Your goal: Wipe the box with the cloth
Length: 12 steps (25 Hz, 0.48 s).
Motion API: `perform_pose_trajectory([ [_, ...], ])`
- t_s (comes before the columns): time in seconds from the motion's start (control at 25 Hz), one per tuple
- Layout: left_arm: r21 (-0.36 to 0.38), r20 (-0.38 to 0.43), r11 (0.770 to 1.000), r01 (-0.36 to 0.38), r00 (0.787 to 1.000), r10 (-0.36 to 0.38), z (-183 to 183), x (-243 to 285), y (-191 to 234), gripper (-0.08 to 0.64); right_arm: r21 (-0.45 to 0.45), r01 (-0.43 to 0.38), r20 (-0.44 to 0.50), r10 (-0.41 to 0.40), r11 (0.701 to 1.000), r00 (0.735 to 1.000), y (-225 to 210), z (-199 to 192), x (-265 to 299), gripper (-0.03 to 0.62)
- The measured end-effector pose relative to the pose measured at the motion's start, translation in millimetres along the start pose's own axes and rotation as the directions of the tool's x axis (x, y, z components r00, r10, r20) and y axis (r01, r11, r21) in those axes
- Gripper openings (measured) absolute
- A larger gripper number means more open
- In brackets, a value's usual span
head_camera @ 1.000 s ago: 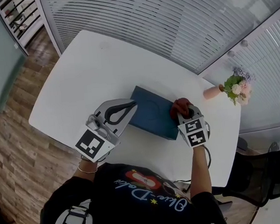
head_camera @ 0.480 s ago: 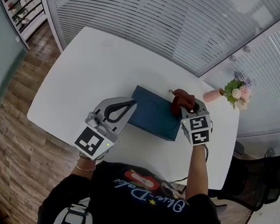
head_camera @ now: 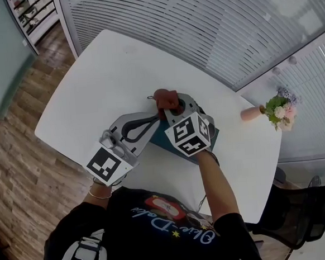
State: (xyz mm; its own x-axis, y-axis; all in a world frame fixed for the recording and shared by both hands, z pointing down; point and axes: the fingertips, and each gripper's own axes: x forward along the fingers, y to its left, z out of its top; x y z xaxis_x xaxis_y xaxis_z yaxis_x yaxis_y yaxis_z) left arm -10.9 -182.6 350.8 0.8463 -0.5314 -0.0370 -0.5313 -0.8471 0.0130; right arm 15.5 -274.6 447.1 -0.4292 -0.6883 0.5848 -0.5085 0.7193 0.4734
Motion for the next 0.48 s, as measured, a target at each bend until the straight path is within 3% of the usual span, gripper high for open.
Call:
perform_pose_trajectory([
  [0.2, -0.009, -0.001, 1.000, -0.026, 1.000, 0.026, -2, -8, 8, 0.003, -0.006, -0.105, -0.070, 0.105, 0.994, 0.992, 31, -14, 23, 0.026],
  [0.48, -0.002, 0.006, 1.000, -0.024, 1.000, 0.024, 0, -6, 4, 0.003, 0.011, -0.134, -0.083, 0.135, 0.991, 0.987, 35, -27, 14, 0.026],
])
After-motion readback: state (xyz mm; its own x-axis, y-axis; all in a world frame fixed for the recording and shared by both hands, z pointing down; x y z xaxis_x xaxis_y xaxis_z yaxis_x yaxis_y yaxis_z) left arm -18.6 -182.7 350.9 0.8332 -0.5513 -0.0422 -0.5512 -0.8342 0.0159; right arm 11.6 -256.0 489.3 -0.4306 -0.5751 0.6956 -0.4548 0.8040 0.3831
